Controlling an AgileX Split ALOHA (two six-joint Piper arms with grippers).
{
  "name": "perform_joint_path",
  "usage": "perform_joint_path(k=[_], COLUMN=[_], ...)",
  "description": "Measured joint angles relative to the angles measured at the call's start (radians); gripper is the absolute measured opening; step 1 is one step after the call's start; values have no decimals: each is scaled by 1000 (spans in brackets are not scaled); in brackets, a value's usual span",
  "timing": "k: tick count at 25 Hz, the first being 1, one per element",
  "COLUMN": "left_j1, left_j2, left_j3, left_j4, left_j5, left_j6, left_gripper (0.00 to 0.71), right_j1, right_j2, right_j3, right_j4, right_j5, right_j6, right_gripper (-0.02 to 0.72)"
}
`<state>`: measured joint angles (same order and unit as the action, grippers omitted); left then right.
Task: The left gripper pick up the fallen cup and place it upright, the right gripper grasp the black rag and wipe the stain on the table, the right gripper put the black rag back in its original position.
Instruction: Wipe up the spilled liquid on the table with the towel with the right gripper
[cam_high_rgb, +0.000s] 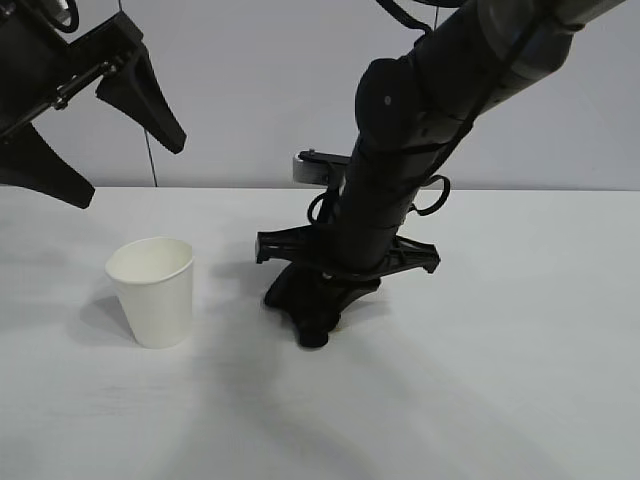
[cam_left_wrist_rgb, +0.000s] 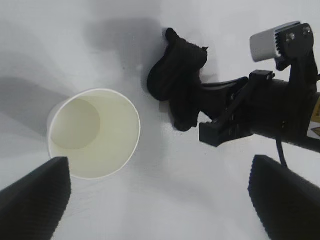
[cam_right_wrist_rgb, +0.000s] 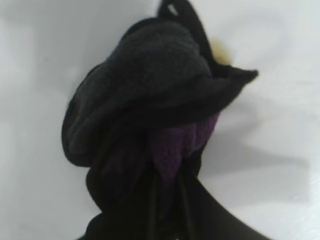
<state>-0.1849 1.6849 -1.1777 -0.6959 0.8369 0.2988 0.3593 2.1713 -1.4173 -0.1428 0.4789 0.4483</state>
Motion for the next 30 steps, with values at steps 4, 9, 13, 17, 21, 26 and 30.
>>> perform_joint_path(k=[4, 9, 13, 17, 21, 26, 30], left_j1=[0, 0, 0, 0, 0, 0, 0], left_j2=[0, 0, 0, 0, 0, 0, 0], left_j3=[0, 0, 0, 0, 0, 0, 0], left_j4=[0, 2, 3, 4, 4, 4, 4], left_j5=[1, 1, 1, 3, 4, 4, 4], left_j6=[-1, -1, -1, -1, -1, -1, -1], left_gripper=[693, 693, 693, 693, 693, 693, 693], right_j1=[-19, 63, 194, 280, 262, 155, 85], right_j2=[0, 4, 8, 9, 10, 4, -43], right_j3=[-1, -1, -1, -1, 0, -3, 45], right_j4=[16, 47, 72, 84, 105, 111, 97], right_j5=[-1, -13, -31, -38, -34, 54, 95], right_j6=[1, -4, -4, -5, -5, -29, -51], right_gripper=[31, 31, 31, 31, 30, 30, 30])
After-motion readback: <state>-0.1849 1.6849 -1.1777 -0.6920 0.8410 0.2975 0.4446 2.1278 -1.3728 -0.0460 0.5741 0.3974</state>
